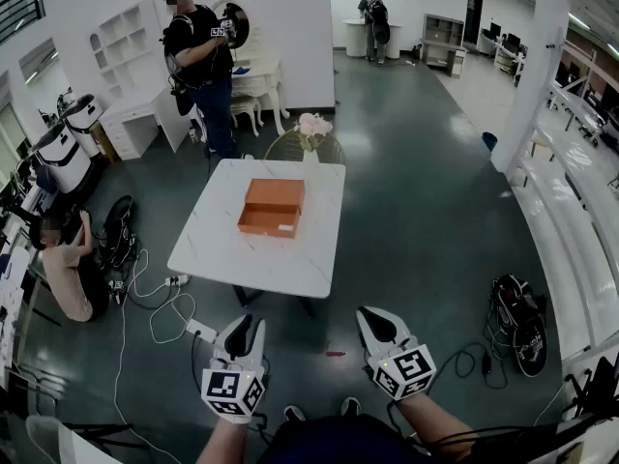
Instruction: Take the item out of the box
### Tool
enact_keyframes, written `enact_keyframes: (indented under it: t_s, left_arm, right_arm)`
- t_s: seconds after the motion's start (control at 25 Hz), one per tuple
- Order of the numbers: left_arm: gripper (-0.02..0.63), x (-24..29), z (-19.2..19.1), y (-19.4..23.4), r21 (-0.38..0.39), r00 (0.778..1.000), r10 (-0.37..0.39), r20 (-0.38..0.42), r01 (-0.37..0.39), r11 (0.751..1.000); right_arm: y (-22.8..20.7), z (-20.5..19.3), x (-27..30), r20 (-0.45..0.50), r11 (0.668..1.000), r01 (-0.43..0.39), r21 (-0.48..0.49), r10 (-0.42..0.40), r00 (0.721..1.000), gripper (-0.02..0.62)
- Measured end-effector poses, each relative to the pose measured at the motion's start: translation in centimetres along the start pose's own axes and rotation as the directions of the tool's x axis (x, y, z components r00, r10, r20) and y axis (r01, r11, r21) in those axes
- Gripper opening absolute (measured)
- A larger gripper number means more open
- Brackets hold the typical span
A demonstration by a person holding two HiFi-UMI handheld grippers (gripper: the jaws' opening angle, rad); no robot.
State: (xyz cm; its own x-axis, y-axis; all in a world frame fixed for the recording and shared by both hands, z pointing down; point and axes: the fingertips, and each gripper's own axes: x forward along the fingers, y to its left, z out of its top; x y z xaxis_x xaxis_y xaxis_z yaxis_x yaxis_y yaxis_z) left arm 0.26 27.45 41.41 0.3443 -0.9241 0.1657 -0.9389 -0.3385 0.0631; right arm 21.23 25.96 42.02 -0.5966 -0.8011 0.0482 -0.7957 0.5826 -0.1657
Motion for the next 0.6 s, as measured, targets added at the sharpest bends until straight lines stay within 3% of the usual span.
enact_keyframes:
  t_s: [0.6]
  left_arm:
    - [0.107, -2.9, 0.2, 5.6, -0.005, 1.0, -0.025, 0.006, 0.025, 1.0]
  right_arm:
    - [4.0, 1.3, 3.2, 0.021, 0.998, 0.055, -0.04, -0.055, 0.998, 0.003]
